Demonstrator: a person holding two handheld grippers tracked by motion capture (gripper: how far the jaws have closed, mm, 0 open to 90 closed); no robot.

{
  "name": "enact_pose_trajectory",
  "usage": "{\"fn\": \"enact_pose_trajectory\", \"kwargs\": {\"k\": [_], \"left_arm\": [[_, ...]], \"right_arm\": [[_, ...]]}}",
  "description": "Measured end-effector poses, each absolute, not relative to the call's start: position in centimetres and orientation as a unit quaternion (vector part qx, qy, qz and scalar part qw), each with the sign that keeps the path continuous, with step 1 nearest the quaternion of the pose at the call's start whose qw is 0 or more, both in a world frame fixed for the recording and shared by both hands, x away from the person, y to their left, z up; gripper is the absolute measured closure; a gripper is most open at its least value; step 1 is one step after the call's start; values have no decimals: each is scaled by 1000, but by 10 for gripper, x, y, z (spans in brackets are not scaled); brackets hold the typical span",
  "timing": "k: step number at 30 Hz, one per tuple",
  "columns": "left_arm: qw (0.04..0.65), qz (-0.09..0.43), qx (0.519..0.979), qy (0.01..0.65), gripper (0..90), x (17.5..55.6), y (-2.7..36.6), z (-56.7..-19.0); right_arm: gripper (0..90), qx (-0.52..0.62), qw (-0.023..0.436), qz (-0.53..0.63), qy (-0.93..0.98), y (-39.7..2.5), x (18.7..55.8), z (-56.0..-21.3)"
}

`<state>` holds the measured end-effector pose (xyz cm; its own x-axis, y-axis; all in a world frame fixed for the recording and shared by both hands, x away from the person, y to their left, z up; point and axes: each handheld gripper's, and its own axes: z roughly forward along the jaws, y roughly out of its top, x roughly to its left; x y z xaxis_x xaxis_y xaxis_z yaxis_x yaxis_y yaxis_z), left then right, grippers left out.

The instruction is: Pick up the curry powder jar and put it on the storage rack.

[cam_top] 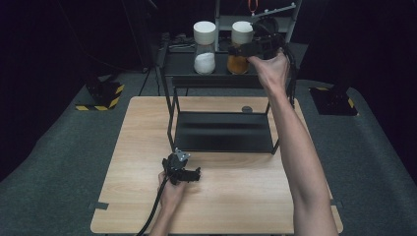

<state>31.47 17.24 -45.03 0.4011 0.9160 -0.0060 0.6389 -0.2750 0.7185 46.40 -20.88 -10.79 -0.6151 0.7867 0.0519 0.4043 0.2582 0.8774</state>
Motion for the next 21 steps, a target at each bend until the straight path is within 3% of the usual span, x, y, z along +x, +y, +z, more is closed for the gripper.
{"fn": "enact_pose_trajectory", "kwargs": {"k": [8,14,21], "left_arm": [[328,211,770,505,21,315,172,-450],[327,211,770,505,21,315,172,-450],[328,212,769,506,21,314,172,-450]], "right_arm": [[43,384,184,503,752,-232,454,-119],[37,380,216,513,739,-236,430,-129],[33,369,217,508,747,-248,421,-139]]}}
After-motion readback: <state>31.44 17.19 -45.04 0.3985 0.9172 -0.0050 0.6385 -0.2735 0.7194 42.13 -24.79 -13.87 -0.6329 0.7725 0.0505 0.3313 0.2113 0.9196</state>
